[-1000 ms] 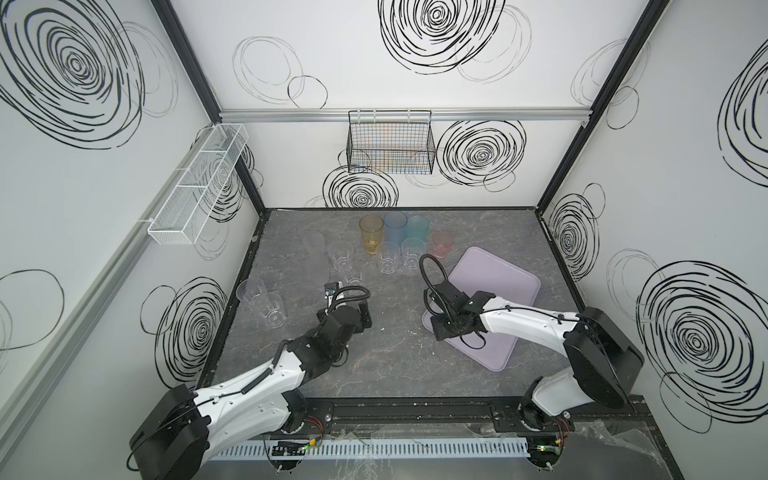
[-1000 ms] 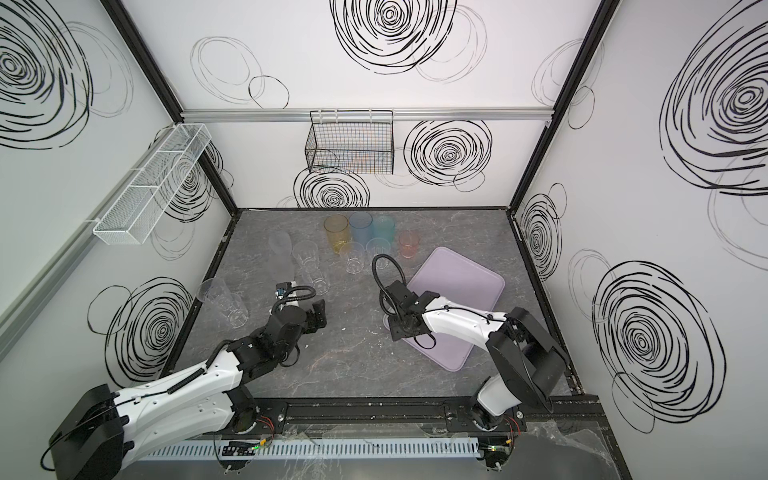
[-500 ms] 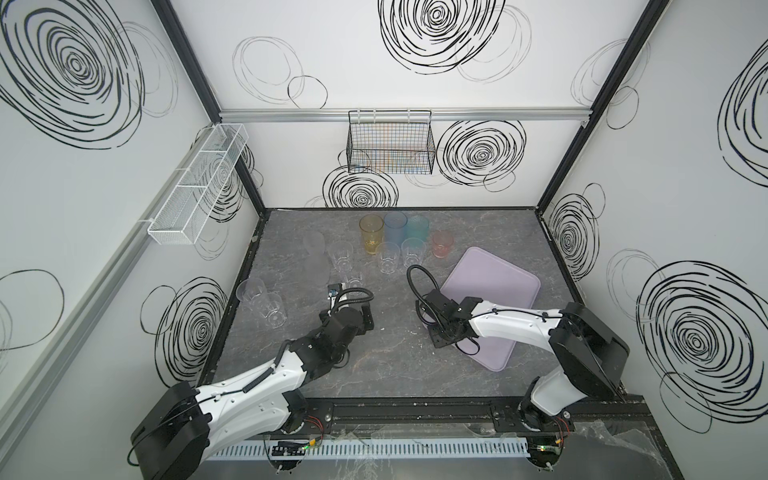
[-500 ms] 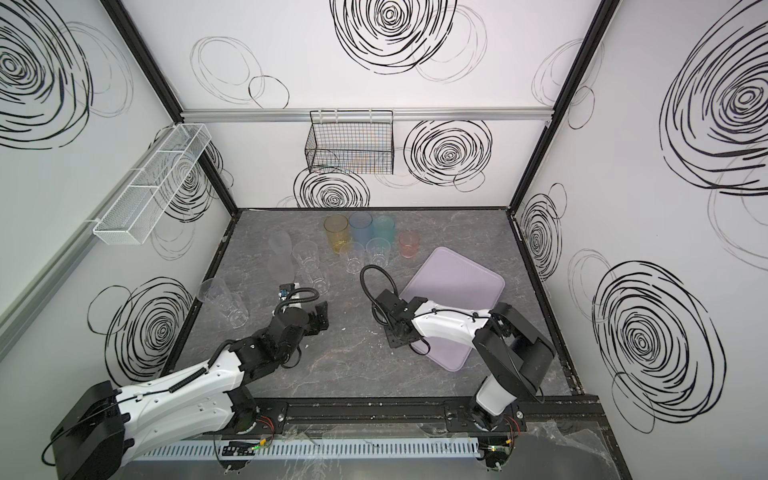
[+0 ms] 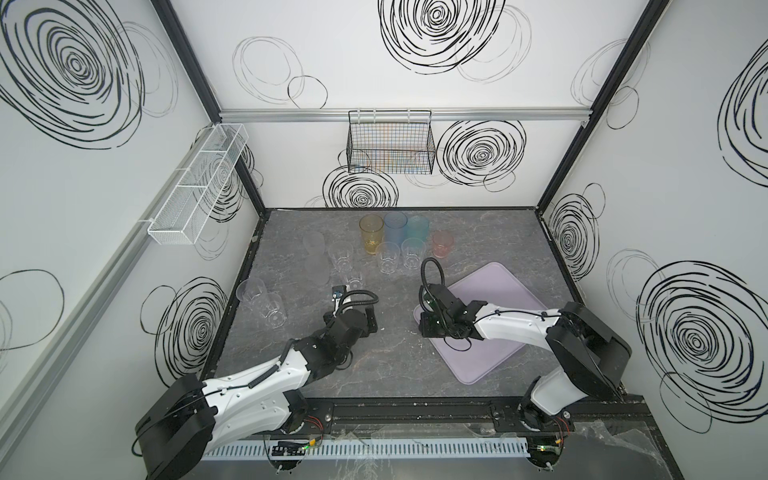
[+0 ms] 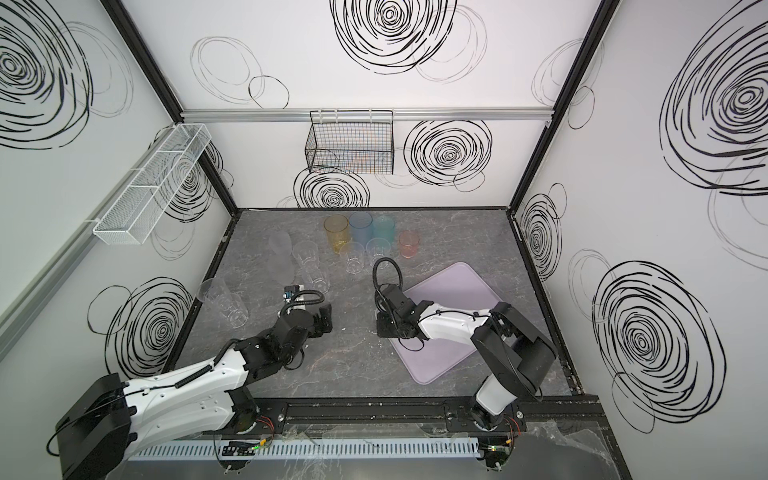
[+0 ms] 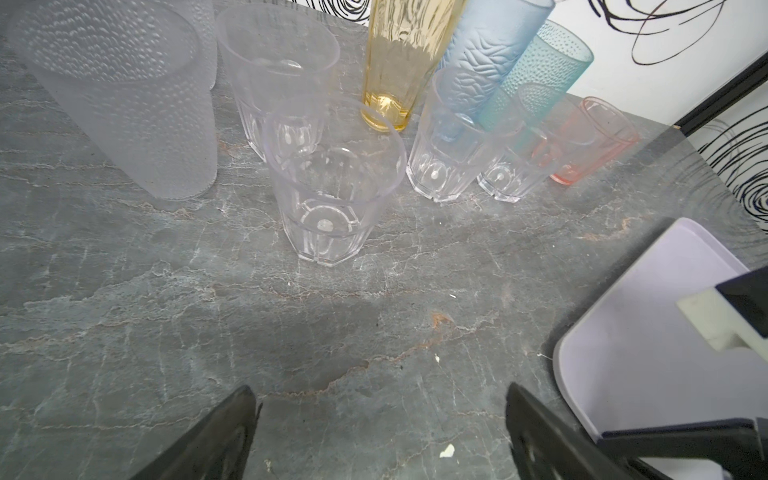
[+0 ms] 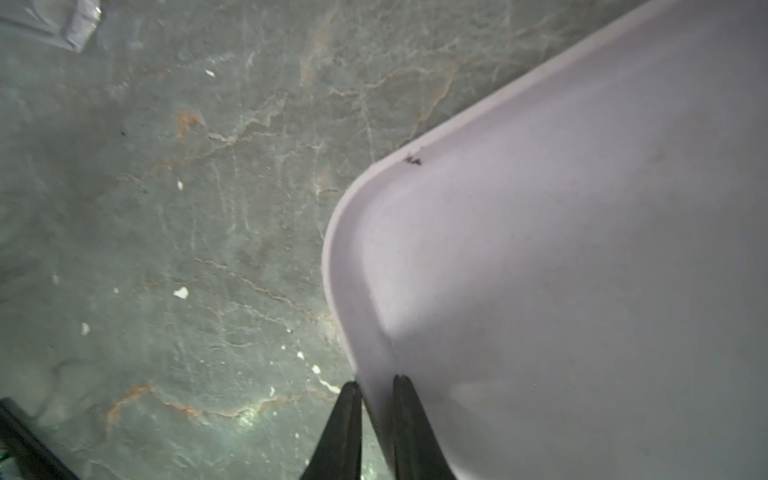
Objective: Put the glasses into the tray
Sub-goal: 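Drag the lavender tray toward the robot with the right gripper, then release the tray and lift the right gripper while the left gripper nears the cups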
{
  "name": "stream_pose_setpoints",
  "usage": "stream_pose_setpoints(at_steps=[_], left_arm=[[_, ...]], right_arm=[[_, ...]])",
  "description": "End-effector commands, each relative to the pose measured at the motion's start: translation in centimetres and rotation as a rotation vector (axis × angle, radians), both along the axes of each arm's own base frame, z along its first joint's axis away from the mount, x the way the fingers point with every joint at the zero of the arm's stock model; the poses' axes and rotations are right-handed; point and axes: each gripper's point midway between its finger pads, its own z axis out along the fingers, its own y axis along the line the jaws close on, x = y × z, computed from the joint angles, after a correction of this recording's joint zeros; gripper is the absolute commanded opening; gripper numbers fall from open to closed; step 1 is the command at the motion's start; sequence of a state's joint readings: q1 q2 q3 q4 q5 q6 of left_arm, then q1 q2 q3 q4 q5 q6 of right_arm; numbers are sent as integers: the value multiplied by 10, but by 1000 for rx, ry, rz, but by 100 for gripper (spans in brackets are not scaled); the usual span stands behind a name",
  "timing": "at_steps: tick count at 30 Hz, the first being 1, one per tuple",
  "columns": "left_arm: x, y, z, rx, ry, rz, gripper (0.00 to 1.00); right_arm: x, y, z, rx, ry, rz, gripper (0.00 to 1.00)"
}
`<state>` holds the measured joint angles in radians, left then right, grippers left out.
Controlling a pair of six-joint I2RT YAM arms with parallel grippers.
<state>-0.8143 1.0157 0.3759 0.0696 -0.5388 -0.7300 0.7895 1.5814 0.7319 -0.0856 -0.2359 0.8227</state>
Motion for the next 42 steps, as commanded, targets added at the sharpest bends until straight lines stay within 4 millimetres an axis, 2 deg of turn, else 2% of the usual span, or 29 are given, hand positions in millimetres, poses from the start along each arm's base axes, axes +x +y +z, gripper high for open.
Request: stream_pose_setpoints(at_steps=[1, 7, 10, 12, 16, 18, 21, 24, 28, 31, 36, 42], left_arm=[[6, -8, 17, -57, -40, 15, 96], [6, -9, 19, -64, -48, 17, 96], [7, -12, 23, -47, -44, 3, 96], [7, -11, 24, -37, -48, 9, 96], [6, -11, 25, -18, -51, -7, 96], [5, -8, 26, 5, -52, -2, 96], [5, -4, 32, 31, -63, -1, 96], [5, 0, 40, 85, -70, -11, 96], [6, 23, 61, 188, -111, 55, 96], [9, 38, 75, 161, -126, 113, 96], [15, 57, 78, 33, -81, 113, 96], [28, 100, 78, -64, -31, 195, 98]], right_arm=[[14, 21, 16, 169, 22, -108, 16], [41, 35, 28, 312, 7, -266, 15], [56, 43, 31, 287, -5, -272, 18], [63, 50, 36, 279, -11, -249, 24], [65, 54, 52, 284, -31, -198, 43], [63, 50, 61, 281, -41, -172, 47], [62, 29, 73, 228, -84, -150, 50], [66, -11, 81, 178, -123, -178, 51], [72, -60, 96, 192, -187, -239, 52], [75, -83, 103, 203, -247, -252, 54], [78, -107, 95, 107, -248, -292, 54], [79, -105, 80, 94, -233, -278, 54]])
